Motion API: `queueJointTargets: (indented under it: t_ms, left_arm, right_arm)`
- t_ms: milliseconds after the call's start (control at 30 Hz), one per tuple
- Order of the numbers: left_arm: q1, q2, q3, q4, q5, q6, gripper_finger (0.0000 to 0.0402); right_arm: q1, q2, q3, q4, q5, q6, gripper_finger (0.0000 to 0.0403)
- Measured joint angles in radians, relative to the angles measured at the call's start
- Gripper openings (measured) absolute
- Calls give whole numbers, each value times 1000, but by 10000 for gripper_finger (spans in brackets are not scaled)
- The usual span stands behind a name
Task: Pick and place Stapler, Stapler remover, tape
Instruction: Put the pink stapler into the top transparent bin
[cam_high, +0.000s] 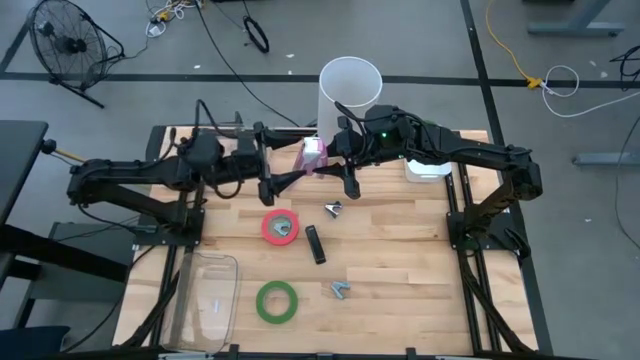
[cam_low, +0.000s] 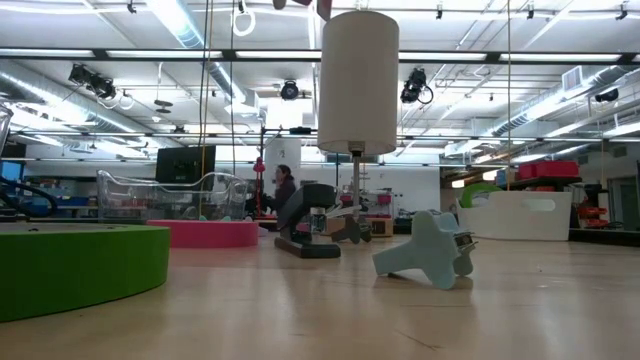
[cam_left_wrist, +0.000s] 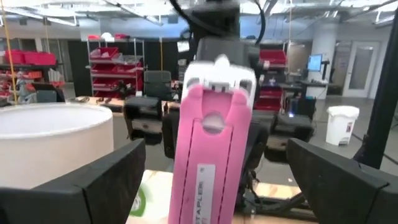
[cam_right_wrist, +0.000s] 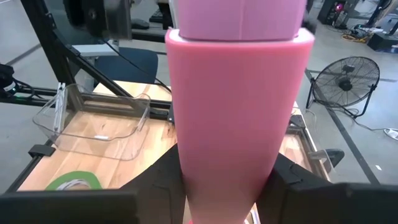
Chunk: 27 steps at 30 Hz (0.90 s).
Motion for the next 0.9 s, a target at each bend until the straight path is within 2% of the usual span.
queueJointTargets:
  t_ms: [267, 400, 600, 900]
  left_arm:
    - [0, 34, 1, 46, 12, 2, 390]
    - [-3, 51, 41, 48, 11, 12, 390]
    - [-3, 90, 105, -61, 10, 24, 390]
    - [-3, 139, 162, -84, 11, 23, 373]
  right_arm:
    - [1, 0, 0, -39, 0, 0, 130]
    - [1, 0, 0, -49, 0, 0, 130]
    - [1, 0, 0, -47, -1, 0, 130]
    - [1, 0, 0, -48, -1, 0, 130]
